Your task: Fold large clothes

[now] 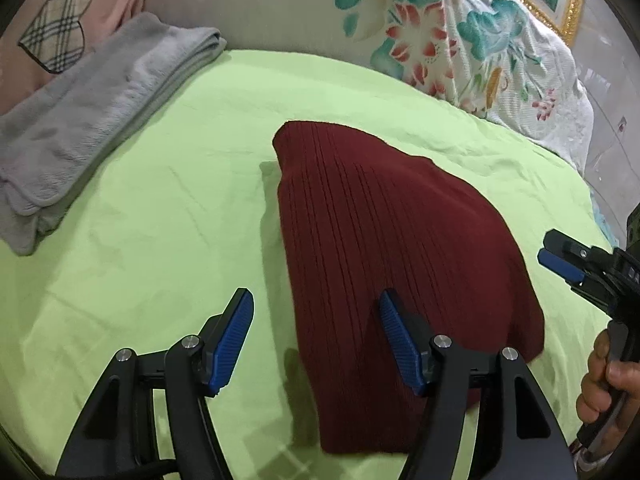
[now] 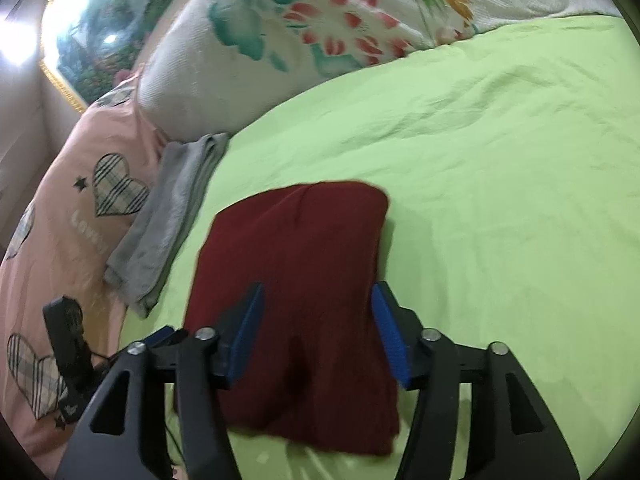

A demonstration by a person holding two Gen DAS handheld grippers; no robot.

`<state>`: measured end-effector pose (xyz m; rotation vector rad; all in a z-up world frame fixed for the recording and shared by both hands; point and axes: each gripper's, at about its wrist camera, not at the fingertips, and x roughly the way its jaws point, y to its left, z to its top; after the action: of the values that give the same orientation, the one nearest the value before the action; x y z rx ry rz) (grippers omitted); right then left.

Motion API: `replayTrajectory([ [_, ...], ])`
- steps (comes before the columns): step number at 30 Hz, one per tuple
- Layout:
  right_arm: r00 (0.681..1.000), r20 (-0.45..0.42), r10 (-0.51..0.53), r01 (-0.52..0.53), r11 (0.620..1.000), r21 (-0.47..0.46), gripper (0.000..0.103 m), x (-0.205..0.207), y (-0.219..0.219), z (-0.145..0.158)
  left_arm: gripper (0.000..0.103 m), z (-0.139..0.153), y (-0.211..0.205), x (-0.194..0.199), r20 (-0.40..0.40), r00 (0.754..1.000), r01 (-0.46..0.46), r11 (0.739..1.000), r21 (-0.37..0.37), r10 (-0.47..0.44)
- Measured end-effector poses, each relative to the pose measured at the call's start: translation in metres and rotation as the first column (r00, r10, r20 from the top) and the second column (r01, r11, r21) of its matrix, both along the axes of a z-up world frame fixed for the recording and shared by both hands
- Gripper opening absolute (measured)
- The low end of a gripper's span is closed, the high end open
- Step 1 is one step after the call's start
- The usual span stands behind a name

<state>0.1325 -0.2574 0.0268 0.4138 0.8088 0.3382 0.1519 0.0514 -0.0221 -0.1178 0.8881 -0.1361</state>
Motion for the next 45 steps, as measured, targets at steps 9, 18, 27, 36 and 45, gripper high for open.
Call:
replayTrajectory([
  [9,0.997,0.016,0.079,-0.076,0.986,-0.147,0.072,-0.066,0.027,-0.001,0.082,-0.006,0.013,-0.070,-0.015,1.000,-0.017,1.000,0.011,0.017],
  [18,0.989,-0.051,0.141,-0.149,0.956,-0.255,0.079,-0.116,0.035,-0.034,0.082,-0.047,0.026,-0.137,-0.114,0.992,-0.046,0.994,0.101,0.057],
  [27,0.979,-0.097,0.181,-0.202,0.928,-0.314,0.079,-0.140,0.037,-0.045,0.082,-0.041,0.012,-0.158,-0.107,0.994,-0.016,0.988,0.156,0.033],
  [36,0.980,0.001,0.198,-0.186,0.921,-0.343,0.085,-0.154,0.032,0.001,0.087,0.027,-0.009,-0.176,0.067,0.997,0.029,0.973,0.228,-0.045],
  [45,0.981,-0.024,0.192,-0.190,0.927,-0.323,0.088,-0.144,0.036,-0.015,0.089,0.014,-0.004,-0.145,0.037,0.999,-0.007,0.965,0.262,-0.002],
])
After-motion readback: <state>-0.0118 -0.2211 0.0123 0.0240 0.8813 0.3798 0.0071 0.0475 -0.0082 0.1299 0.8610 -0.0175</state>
